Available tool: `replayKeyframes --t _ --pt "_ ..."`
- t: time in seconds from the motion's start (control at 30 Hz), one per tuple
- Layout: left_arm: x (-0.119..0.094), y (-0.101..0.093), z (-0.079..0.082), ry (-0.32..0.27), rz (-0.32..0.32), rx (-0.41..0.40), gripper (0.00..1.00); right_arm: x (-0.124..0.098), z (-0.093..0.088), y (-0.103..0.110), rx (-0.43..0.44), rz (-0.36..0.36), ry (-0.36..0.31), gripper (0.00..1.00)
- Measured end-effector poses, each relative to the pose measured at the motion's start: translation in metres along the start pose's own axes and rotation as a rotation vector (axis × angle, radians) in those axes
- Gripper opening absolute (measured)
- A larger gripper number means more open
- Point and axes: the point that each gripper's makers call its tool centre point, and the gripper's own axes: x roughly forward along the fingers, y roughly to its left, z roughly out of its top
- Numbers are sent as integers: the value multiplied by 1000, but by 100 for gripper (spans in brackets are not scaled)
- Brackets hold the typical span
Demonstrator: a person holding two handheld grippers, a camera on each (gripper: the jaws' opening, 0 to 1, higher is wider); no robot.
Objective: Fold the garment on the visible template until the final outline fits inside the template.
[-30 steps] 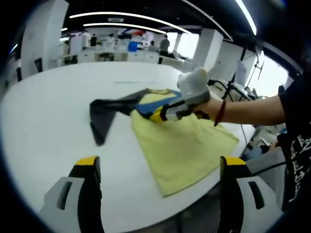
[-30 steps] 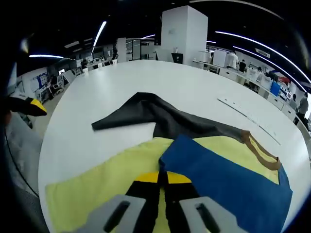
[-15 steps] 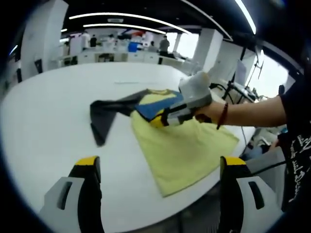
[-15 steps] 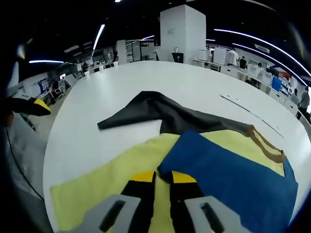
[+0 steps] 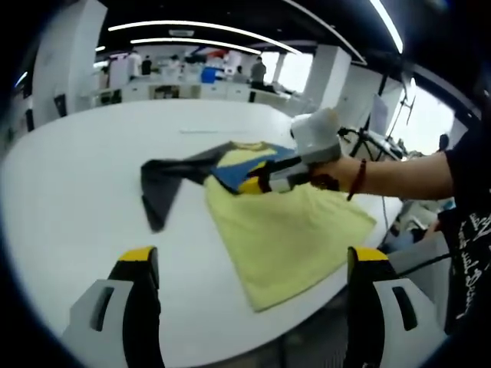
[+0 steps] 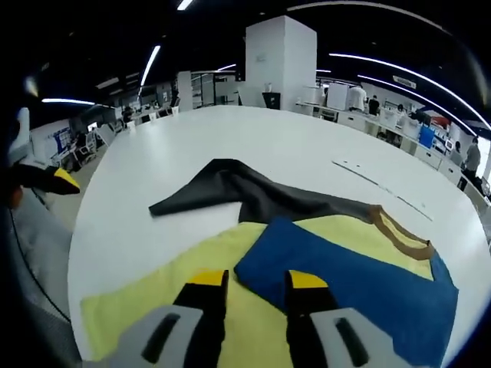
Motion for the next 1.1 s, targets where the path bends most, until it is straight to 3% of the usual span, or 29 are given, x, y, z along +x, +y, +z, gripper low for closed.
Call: replayKeyframes --t 0.13,0.33,0.5,0.67,0.8,0.97,1.1 --pt "2 -4 3 -7 -2 -1 99 -11 8 -12 38 -28 -37 49" --pt "3 -6 8 -17 -5 9 99 -23 14 -28 52 -57 -60 63" --pt "4 -6 10 -22 -3 17 99 -37 14 -51 75 -124 -77 79" --pt "3 -3 14 -27 3 29 99 -47 11 -64 108 -135 -83 83" --pt "2 -2 18 -42 6 30 99 -56 3 -83 119 -187 -68 93" --pt "3 -6 22 -49 -2 40 99 -70 -5 -98 156 -197 -70 92" --pt "3 -5 22 -42 7 61 99 -83 -13 -117 182 -245 -68 91"
